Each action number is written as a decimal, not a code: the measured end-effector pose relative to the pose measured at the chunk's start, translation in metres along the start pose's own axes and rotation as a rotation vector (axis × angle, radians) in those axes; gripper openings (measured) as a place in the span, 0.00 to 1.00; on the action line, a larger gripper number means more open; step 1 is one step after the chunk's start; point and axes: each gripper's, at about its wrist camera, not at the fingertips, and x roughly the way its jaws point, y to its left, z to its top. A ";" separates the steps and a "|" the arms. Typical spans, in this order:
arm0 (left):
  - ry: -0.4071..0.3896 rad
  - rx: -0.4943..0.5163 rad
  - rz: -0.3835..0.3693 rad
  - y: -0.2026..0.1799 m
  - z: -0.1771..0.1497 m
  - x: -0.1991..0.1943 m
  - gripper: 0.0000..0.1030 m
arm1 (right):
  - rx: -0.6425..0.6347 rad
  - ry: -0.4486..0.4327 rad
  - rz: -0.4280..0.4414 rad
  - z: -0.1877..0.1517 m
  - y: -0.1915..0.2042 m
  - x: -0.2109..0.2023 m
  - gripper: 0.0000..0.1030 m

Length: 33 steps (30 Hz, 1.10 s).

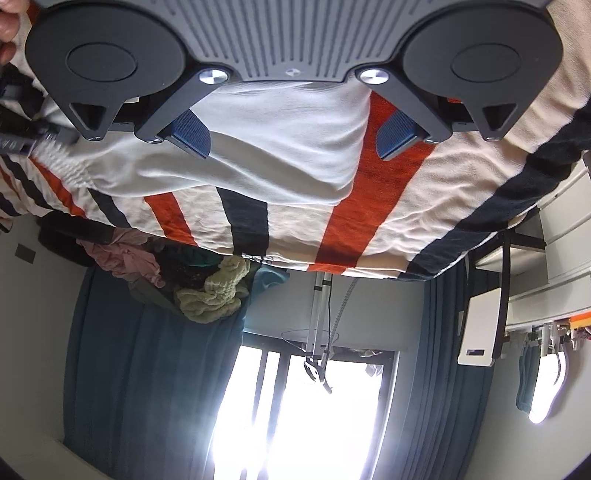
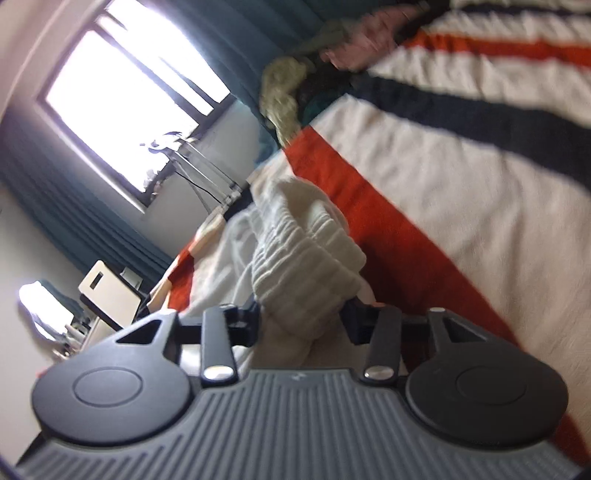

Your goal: Fold clothes

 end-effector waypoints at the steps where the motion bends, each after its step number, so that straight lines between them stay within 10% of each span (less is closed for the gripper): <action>1: 0.002 -0.002 -0.003 0.000 -0.001 0.000 0.94 | -0.021 -0.037 0.015 0.002 0.006 -0.008 0.41; 5: -0.002 -0.002 0.005 0.001 -0.002 -0.004 0.94 | -0.043 -0.136 0.015 0.007 0.013 -0.037 0.41; 17: 0.076 -0.163 -0.050 0.018 -0.010 0.000 0.95 | 0.177 0.053 -0.062 -0.006 -0.042 -0.019 0.46; 22: 0.124 -0.255 -0.049 0.031 -0.014 0.009 0.94 | 0.233 0.115 -0.078 -0.006 -0.051 -0.011 0.78; 33: 0.205 -0.445 -0.096 0.055 -0.026 0.025 0.95 | 0.263 0.248 0.058 -0.017 -0.052 0.021 0.96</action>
